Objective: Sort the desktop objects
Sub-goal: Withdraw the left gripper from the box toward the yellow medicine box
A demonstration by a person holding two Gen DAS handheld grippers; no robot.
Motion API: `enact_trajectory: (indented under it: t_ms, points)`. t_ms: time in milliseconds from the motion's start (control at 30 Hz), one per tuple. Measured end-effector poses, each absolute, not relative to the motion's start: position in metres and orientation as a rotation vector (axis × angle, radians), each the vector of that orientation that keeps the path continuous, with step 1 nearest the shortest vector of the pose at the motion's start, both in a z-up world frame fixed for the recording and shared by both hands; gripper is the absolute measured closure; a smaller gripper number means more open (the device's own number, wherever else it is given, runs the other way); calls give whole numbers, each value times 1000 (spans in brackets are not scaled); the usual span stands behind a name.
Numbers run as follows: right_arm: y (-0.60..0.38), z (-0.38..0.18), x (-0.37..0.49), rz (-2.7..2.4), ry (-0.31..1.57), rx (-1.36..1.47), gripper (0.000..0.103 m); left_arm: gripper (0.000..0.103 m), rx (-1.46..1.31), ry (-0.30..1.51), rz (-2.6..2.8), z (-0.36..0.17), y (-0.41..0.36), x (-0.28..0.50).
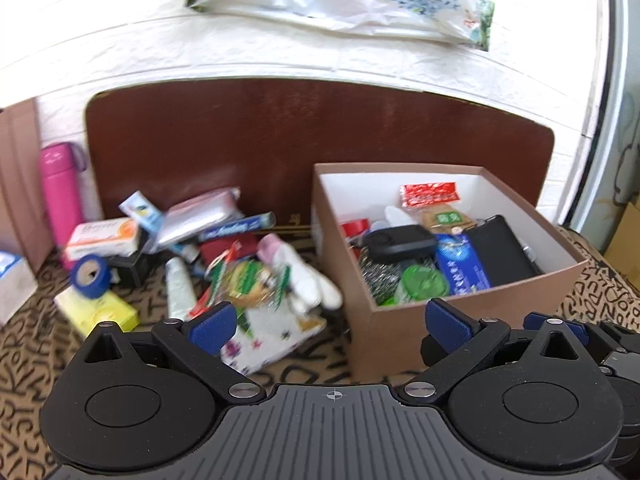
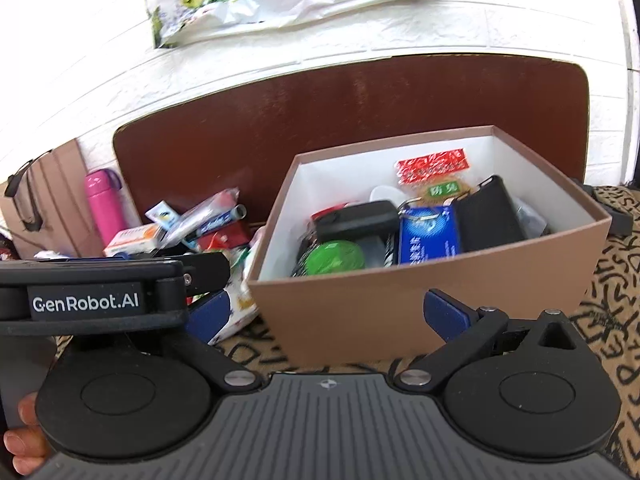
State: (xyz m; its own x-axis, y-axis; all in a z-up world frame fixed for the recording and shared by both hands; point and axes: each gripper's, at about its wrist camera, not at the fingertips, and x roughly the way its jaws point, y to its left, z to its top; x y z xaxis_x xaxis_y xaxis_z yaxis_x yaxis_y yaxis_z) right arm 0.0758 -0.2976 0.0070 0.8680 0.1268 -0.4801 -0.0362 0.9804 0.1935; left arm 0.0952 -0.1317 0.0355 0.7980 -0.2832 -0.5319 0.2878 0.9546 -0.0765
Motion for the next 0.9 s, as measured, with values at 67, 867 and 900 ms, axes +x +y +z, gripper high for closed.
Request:
enact_trajectory:
  t_ms: [67, 867, 900]
  points:
    - [-291, 4, 70, 97, 522, 172, 0, 0, 6, 573, -288, 32, -125, 87]
    - [-206, -25, 40, 247, 595, 67, 0, 0, -7, 666, -158, -10, -62, 55]
    - [-203, -25, 41, 255, 593, 59, 0, 0, -13, 668, -153, -11, -58, 56]
